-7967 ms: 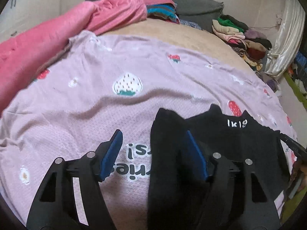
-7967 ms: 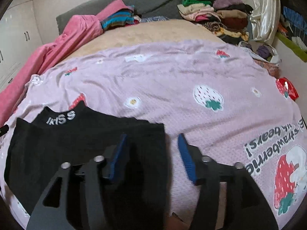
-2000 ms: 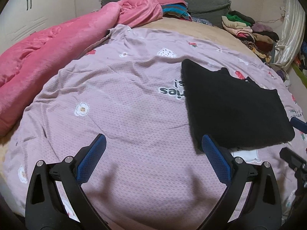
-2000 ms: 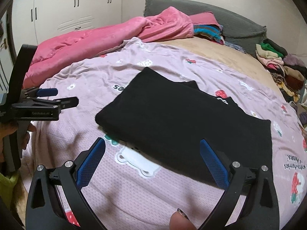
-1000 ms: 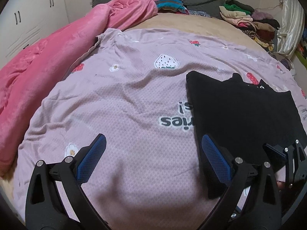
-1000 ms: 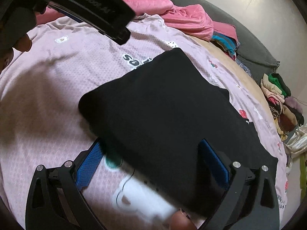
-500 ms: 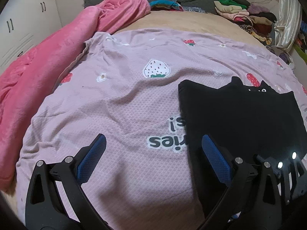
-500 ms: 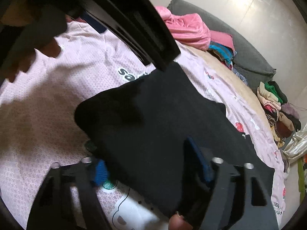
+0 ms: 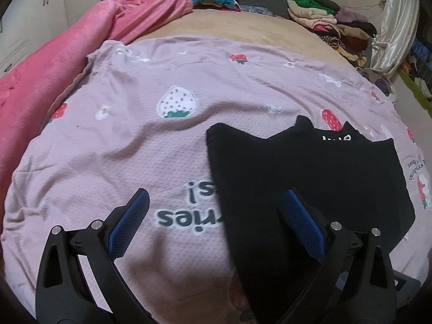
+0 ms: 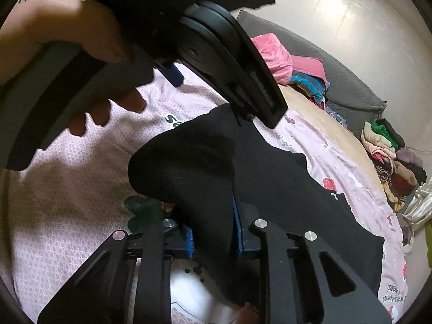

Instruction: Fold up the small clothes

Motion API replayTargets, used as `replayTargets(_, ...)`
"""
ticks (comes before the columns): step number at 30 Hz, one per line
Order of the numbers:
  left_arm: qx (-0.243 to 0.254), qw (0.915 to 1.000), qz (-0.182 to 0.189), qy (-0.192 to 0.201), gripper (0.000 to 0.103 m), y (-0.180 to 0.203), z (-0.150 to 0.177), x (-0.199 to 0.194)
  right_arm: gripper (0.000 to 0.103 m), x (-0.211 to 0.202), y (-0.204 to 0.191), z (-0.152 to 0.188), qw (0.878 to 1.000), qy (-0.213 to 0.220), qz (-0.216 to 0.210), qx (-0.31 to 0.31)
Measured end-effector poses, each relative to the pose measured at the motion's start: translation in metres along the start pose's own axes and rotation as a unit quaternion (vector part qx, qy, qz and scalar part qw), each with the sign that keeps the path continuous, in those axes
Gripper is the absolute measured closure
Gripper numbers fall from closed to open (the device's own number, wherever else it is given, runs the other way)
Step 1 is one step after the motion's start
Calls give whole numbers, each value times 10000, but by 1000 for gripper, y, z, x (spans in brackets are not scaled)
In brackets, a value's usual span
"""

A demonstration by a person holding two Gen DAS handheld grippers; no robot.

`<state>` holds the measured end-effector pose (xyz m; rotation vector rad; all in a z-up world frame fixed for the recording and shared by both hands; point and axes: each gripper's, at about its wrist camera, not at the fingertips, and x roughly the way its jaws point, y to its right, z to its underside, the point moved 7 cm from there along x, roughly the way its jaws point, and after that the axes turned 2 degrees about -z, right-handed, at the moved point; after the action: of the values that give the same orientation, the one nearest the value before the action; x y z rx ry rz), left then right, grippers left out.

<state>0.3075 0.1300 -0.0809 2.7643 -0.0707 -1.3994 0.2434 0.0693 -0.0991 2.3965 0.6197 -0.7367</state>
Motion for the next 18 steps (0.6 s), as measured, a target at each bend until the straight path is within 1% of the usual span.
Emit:
replayTargets(3,71,9999,-4,-77,10,6,-3,8,83,-6,5,-1,9999,96,-5,99)
replayTargets(6,101,9995,31,-291,10,11,-4,21,84,-15,14,-2,9994,215,-11,253)
replayTargets(8,144,9992,121,-344,10,17,-5,24,84,-21,20,-1,9991,296,22,303)
replayTargets(10,49,9985,339,-418,10,23,-6,28,84,-28,25,0,9986,376,41,357)
replayTargets(11,9,9980,456,-449,15,27,-6,29,85,-31,29,0,9983,423,59,392)
replayTargets(12,-26,9971,591,-476,28,34,-6,29,85,-35,32,1,9979,467,70,434)
replayTargets(13,-42,9961,738,-482,36,40,-6,27,85,-38,35,2,9977,493,79,463)
replayTargets(14,-54,9952,855,-478,50,47,-7,26,85,-41,38,3,9974,518,96,500)
replayTargets(15,-52,9945,936,-456,62,54,-7,23,85,-44,41,4,9971,535,106,532)
replayTargets(16,-18,9946,953,-407,66,61,-8,20,86,-48,44,5,9967,565,130,573)
replayTargets(18,47,9944,1022,-278,79,75,-12,10,86,-57,48,8,9958,627,184,644)
